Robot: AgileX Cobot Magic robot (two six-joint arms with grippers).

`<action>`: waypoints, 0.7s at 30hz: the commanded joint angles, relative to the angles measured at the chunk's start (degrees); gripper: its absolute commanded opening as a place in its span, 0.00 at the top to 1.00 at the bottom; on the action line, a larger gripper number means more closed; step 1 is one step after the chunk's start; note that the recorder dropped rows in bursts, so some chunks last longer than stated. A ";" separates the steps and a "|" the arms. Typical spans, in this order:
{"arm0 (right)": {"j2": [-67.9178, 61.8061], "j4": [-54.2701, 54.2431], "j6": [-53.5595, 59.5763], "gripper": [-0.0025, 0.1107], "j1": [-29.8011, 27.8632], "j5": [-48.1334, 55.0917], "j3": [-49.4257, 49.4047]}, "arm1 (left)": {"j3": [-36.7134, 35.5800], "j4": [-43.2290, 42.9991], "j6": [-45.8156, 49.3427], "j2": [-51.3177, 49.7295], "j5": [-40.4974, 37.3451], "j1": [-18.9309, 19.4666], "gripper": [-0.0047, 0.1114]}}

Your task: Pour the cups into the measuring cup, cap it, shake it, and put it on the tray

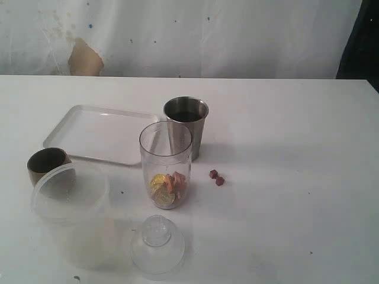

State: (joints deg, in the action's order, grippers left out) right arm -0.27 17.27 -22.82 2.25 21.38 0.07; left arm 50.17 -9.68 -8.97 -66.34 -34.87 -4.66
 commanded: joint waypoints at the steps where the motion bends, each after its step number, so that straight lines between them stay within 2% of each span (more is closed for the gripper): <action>1: 0.27 0.64 -0.02 0.98 0.04 -0.13 -0.07 | -4.83 8.98 4.90 6.88 4.08 0.20 0.96; 9: 0.27 0.64 -0.02 0.98 0.04 -0.13 -0.07 | -18.58 10.53 -0.03 27.47 16.80 0.20 0.96; 16: 0.27 0.64 -0.02 0.98 0.04 -0.13 -0.07 | -28.88 10.65 -4.39 46.77 20.68 0.20 0.96; 21: 0.27 0.64 -0.02 0.98 0.04 -0.13 -0.07 | -34.05 10.74 -6.02 56.61 25.96 0.20 0.96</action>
State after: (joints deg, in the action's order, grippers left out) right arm -0.27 17.27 -22.82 2.25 21.38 0.07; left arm 18.45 0.31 -14.10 -13.64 -12.19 -4.62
